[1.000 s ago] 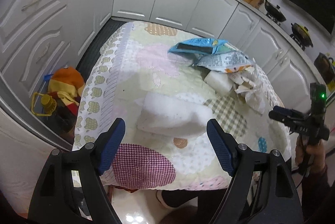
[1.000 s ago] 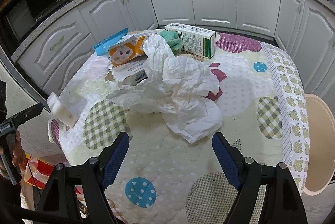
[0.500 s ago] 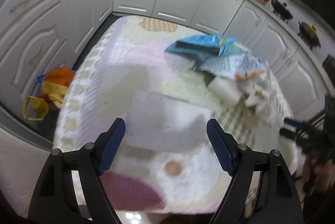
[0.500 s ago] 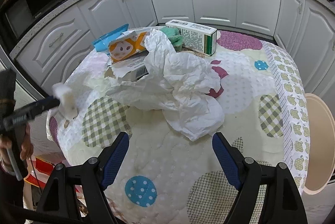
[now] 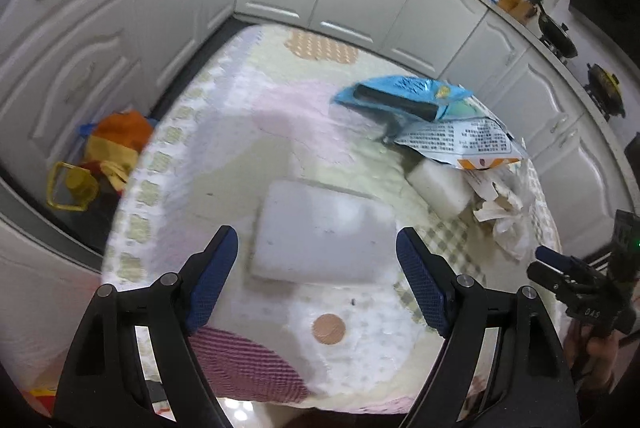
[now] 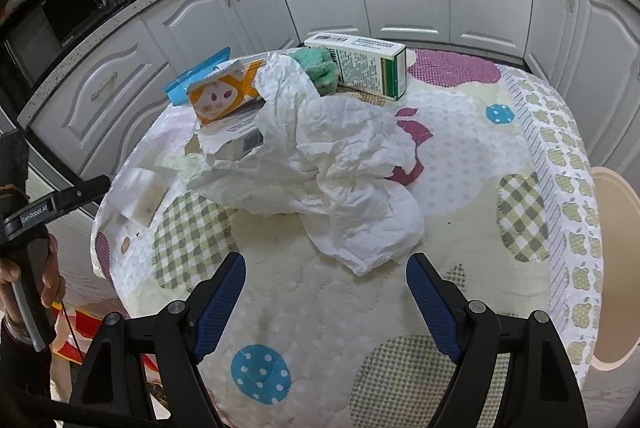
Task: Collect trash
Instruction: 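Grasp the crumpled tissue with the right tool while the left tool grasps the white sponge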
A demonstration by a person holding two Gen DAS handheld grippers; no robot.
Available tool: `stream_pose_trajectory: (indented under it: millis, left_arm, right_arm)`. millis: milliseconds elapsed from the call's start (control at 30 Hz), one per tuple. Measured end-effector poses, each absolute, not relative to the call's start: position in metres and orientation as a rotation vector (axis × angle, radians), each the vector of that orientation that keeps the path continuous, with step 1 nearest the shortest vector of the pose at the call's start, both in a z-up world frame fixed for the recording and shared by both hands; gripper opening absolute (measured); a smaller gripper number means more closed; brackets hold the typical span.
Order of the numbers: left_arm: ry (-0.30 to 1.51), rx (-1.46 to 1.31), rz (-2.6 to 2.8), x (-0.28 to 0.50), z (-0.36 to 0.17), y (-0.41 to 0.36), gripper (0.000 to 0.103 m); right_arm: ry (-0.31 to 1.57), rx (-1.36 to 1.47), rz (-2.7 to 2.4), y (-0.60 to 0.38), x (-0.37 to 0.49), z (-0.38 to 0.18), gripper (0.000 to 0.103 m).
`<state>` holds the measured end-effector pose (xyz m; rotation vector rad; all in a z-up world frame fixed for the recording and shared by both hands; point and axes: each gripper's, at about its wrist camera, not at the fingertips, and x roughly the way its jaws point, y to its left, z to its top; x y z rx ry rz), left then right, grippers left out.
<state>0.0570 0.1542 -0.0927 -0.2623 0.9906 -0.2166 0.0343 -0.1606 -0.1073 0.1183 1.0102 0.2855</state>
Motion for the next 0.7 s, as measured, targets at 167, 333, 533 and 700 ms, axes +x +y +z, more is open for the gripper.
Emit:
stream_pose_trajectory:
  millis: [167,333,533,700]
  left_arm:
    - [1.040,-0.237,-0.220,0.073,-0.109,0.141,0.081]
    - [1.024,-0.201,-0.204,0.074,-0.113,0.132,0.084]
    - [1.014,-0.228,-0.193,0.075,-0.115,0.133,0.080]
    - [0.958,-0.202,-0.127,0.068,-0.103,0.138,0.046]
  right_arm:
    - [1.009,0.110,0.299,-0.156,0.038,-0.108,0.084]
    - [0.966,0.103,0.273,-0.159,0.052,-0.101,0.088]
    - [0.940,0.095,0.231,-0.162,0.083,-0.101,0.090]
    - [0.986,0.149,0.287,-0.161,0.096,-0.114,0.037]
